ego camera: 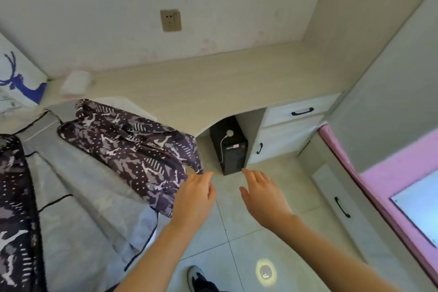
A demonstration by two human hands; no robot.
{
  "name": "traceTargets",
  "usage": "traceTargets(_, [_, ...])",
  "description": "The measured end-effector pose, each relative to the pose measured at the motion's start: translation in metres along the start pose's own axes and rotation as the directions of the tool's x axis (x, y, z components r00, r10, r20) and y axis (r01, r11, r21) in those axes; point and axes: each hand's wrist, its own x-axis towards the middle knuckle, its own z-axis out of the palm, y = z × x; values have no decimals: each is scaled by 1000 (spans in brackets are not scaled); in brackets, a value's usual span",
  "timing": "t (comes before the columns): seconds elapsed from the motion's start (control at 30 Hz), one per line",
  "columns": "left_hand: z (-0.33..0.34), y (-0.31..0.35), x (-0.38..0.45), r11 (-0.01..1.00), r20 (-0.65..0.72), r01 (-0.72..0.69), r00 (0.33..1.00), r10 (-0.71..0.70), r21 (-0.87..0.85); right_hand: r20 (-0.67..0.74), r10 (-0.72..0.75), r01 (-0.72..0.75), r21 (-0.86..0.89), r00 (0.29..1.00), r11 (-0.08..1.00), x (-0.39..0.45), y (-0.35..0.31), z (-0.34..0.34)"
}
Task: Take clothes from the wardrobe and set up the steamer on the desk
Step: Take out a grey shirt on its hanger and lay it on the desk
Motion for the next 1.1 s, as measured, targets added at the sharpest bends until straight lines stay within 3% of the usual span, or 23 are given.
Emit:
traceTargets(0.2, [55,116,-22,975,103,-223,970,220,17,-101,146,-149,-17,984,989,-90,103,-16])
traceTargets(0.37, [117,209,-38,917,147,-399,909,391,26,-234,264,-285,-60,936,957,-161,186,-20])
traceTargets(0.6, [185,313,-55,831,284,-556,800,529,17,-264,409,-432,-36,874,901,-234,280,-22])
traceTargets(0.83, [226,381,-36,759,335,-650,708,622,-36,-259,510,-528,-2,820,849,-253,354,-27])
traceTargets(1.1, [286,460,40,737,398,-673,660,637,-63,-288,565,-588,9,773,809,-215,457,-53])
